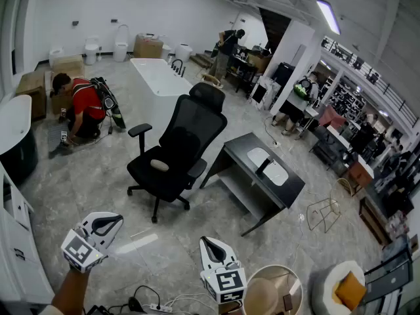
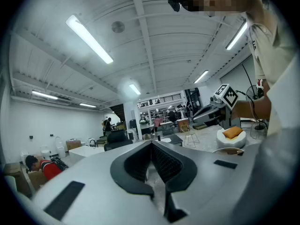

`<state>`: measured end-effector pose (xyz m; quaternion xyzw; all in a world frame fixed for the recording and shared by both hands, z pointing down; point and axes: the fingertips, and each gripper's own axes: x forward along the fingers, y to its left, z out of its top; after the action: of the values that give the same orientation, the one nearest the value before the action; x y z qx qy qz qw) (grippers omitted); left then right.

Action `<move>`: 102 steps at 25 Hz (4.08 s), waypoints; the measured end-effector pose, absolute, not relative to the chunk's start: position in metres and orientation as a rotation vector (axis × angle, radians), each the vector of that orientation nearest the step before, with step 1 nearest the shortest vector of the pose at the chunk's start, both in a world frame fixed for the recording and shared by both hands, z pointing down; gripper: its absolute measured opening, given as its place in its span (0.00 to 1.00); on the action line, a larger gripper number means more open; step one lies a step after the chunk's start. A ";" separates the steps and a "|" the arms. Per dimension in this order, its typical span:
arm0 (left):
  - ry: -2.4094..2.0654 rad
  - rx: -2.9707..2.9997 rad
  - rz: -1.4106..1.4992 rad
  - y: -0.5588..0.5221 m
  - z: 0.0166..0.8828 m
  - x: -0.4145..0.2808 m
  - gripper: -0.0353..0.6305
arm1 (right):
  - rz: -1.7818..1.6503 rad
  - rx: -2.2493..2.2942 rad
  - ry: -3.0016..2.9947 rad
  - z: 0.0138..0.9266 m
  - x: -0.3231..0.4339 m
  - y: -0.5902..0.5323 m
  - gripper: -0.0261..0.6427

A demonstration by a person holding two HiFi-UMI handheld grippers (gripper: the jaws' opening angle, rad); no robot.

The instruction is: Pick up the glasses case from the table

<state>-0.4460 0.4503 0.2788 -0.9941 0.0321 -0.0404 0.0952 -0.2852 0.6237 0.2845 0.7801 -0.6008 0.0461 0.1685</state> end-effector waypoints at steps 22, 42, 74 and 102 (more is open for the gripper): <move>0.248 -2.992 -0.187 0.370 0.297 -0.501 0.08 | 0.050 2.187 -1.856 0.286 -0.298 0.488 0.08; 0.622 -3.004 -0.334 0.312 0.292 -0.320 0.08 | 0.090 1.990 -2.134 0.307 -0.085 0.367 0.08; 0.054 -3.022 -0.362 0.215 0.343 -0.044 0.08 | 0.238 2.291 -1.803 0.357 0.141 0.355 0.08; -0.512 -3.013 -0.280 -0.047 0.365 0.067 0.08 | 0.290 2.484 -1.418 0.356 0.182 0.135 0.08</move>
<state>0.0666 -0.0465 0.3654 -0.9811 -0.1667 -0.0912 0.0363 0.1818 0.1352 0.3557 0.8563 -0.4890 0.1001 0.1327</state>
